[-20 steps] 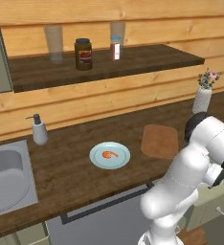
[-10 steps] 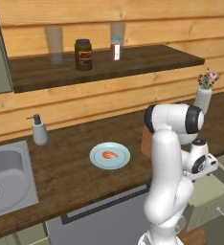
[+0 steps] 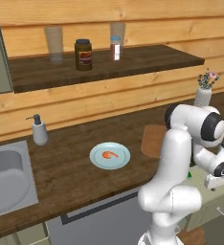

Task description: Pick up the knife from the drawer and place it on the cutting board. Then place the meat from the plate to the cutting board.

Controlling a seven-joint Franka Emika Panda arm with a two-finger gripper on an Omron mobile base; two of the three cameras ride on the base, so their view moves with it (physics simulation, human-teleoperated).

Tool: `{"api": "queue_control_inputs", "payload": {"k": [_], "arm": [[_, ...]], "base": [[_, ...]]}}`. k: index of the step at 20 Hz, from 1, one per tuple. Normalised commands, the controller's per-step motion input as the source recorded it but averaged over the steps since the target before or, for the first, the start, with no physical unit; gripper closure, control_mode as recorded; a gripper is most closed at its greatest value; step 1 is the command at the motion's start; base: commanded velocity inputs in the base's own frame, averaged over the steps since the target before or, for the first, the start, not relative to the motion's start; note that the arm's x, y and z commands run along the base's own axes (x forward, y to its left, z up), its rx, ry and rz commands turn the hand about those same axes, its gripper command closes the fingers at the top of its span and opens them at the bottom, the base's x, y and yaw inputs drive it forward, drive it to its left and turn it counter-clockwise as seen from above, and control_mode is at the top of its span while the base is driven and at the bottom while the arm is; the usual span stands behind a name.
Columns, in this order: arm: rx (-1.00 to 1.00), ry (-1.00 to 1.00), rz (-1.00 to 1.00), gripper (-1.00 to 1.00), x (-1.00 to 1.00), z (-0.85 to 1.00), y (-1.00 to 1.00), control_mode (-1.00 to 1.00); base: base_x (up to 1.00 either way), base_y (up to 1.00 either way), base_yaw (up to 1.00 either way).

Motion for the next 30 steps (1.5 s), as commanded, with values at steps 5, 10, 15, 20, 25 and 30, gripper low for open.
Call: {"api": "queue_control_inputs", "payload": {"k": [5, 10, 15, 20, 25, 30], "arm": [[0.27, 0.04, -0.04, -1.00, -0.99, 0.04, -0.65, -1.00], [0.21, 0.12, -0.05, -1.00, -0.95, 0.12, -0.41, -1.00], [0.16, 0.09, -0.06, -1.00, -0.67, 0.13, -0.17, -1.00], [0.01, 0.00, -0.02, -1.00, 0.38, 0.12, 0.48, -1.00], [-0.02, 0.00, 0.00, -1.00, 0.73, 0.05, 0.80, -1.00], [-0.07, 0.00, 0.00, -1.00, 0.64, -0.01, 0.75, -1.00]], "base": [[0.00, 0.00, 0.00], [0.00, 0.00, 0.00], [0.00, 0.00, 0.00], [0.00, 0.00, 0.00], [0.00, 0.00, 0.00], [0.00, 0.00, 0.00]]}}
